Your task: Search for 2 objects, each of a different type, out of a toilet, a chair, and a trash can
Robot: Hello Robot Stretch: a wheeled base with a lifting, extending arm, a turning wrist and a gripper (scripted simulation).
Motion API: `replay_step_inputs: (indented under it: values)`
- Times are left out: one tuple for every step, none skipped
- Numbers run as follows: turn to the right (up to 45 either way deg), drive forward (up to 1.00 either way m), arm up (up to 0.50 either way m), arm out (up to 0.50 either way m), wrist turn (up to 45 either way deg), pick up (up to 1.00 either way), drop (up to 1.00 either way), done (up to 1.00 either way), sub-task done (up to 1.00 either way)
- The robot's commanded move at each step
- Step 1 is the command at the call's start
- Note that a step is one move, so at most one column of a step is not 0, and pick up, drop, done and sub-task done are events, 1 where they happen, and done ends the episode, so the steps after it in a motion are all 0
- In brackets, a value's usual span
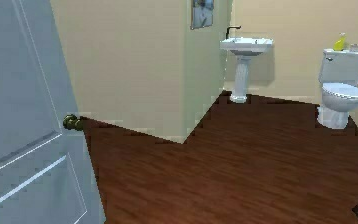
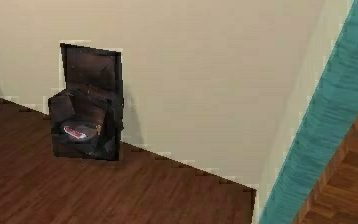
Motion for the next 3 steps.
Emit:
replay_step_inputs:
  values:
    - [0.0,0.05,0.00,0.00,0.0,0.00,0.00,0.00,0.00]
    - [45.0,0.00,0.00,0.00,0.0,0.00,0.00,0.00,0.00]
    - [12.0,0.00,0.00,0.00,0.0,0.00,0.00,0.00,0.00]
